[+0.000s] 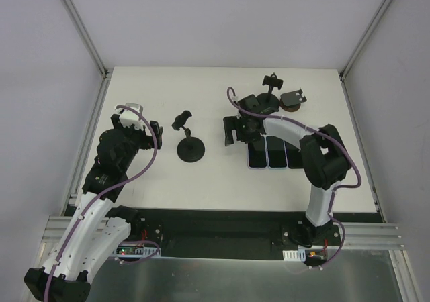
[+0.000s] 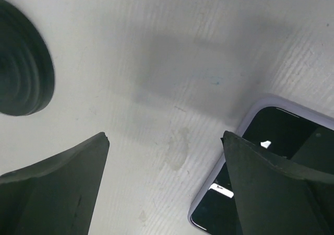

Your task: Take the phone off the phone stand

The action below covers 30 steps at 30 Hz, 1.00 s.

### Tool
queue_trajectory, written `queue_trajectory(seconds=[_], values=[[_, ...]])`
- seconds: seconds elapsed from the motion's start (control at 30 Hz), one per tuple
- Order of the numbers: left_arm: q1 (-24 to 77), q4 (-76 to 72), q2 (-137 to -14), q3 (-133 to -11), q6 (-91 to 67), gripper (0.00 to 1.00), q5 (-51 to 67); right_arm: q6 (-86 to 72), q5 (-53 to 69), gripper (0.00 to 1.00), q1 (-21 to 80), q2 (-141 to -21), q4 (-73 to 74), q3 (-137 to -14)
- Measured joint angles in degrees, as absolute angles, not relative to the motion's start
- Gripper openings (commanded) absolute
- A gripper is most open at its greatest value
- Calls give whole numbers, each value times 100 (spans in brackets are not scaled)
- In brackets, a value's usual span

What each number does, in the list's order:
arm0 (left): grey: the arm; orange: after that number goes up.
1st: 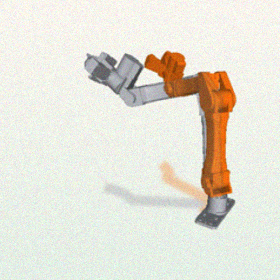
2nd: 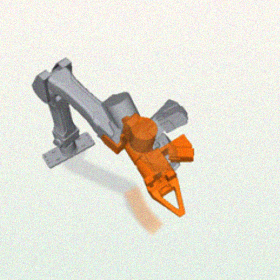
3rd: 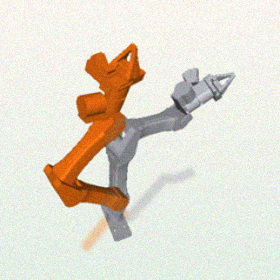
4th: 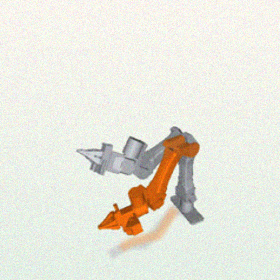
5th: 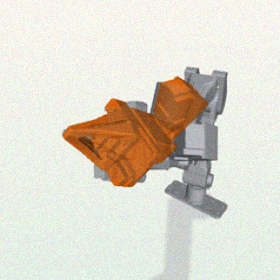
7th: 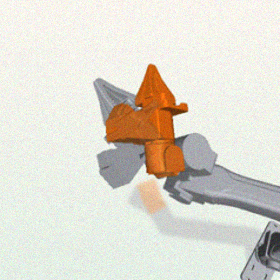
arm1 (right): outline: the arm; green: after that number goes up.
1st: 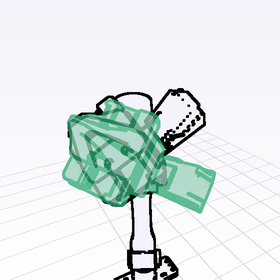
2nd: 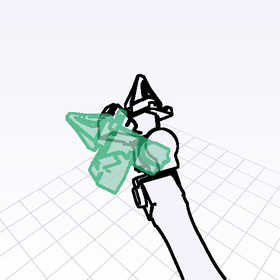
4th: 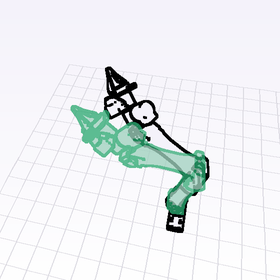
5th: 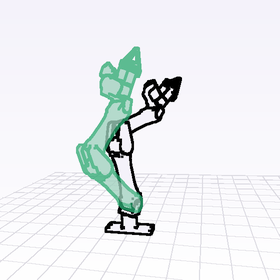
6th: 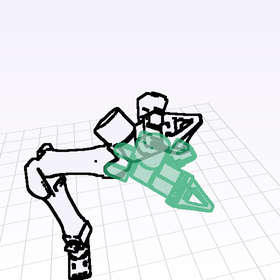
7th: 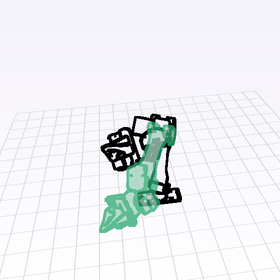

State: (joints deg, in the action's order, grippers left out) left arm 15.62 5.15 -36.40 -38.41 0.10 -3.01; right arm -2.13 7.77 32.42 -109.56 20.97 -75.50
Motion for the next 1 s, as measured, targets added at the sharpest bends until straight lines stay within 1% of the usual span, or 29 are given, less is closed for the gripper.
queue_trajectory(seconds=[0.23, 0.4, 0.57, 0.73, 0.87, 0.9, 0.97, 1.0], values=[[1564, 521, -3649, -3841, 10, 88, -301, 161, 1566, 92, 3288, -10261, 1601, -7417], [1562, 523, -3649, -3841, 10, 88, -301, 548, 2187, 92, 3616, -9826, 1188, -7483], [1562, 523, -3647, -3841, 10, 88, -301, 808, 2534, 92, 4027, -9778, 775, -7631], [1562, 523, -3647, -3841, 10, 88, -301, 954, 2550, 91, 4397, -9981, 458, -7874], [1562, 523, -3647, -3841, 10, 88, -301, 972, 2388, 84, 4641, -10348, 130, -8064], [1564, 523, -3647, -3841, 10, 88, -301, 972, 2340, 81, 4683, -10464, 51, -8103], [1562, 523, -3647, -3841, 12, 88, -301, 967, 2274, 77, 4727, -10678, -69, -8156], [1562, 523, -3647, -3841, 12, 88, -301, 963, 2241, 70, 4729, -10768, -106, -8178]])
